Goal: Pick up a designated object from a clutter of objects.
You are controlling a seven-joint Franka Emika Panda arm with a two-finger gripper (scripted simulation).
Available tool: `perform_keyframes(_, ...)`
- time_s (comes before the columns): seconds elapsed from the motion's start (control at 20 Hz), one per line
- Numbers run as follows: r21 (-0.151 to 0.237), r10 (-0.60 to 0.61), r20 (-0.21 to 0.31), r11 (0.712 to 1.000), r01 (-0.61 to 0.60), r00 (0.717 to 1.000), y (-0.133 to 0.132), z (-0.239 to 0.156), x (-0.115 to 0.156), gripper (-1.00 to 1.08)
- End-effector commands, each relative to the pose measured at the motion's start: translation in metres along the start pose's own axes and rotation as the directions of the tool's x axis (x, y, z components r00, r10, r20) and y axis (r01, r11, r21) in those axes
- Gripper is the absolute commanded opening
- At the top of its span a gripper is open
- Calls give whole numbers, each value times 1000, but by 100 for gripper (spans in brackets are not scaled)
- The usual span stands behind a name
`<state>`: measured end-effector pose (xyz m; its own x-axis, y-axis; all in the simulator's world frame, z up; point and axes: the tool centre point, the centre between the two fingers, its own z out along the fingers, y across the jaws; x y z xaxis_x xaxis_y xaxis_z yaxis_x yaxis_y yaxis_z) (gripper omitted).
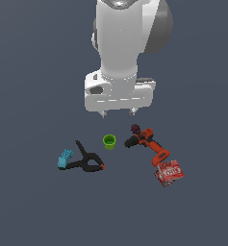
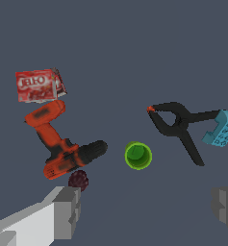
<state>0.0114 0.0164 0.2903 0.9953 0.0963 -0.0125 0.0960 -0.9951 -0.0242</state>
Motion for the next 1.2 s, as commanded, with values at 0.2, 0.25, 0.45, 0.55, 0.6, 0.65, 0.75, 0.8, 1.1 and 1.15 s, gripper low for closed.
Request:
perform_keyframes(0.2, -6, -102, 0, 995, 102, 995, 5, 19, 1, 100)
perform_keyframes(0.25, -7, -122, 0, 992, 122, 993, 6, 23, 1, 100)
perform_keyframes(0.45, -11, -216, 1, 976, 216, 976, 11, 41, 1, 100)
perform_keyframes(0.55, -13, -265, 2, 964, 265, 964, 13, 50, 1, 100)
perform_keyframes(0.6, -14, -289, 2, 957, 289, 957, 14, 55, 0, 100)
perform_keyframes(0.65, -15, -313, 3, 950, 313, 950, 15, 59, 0, 100)
perform_keyframes(0.75, -17, -361, 4, 932, 361, 933, 17, 68, -1, 100)
perform_keyframes(0.8, -18, -385, 4, 923, 385, 923, 18, 73, -1, 100)
perform_keyframes(1.1, -22, -521, 8, 854, 521, 854, 24, 100, -5, 100)
perform_keyframes(1.15, -22, -542, 9, 840, 542, 840, 25, 104, -5, 100)
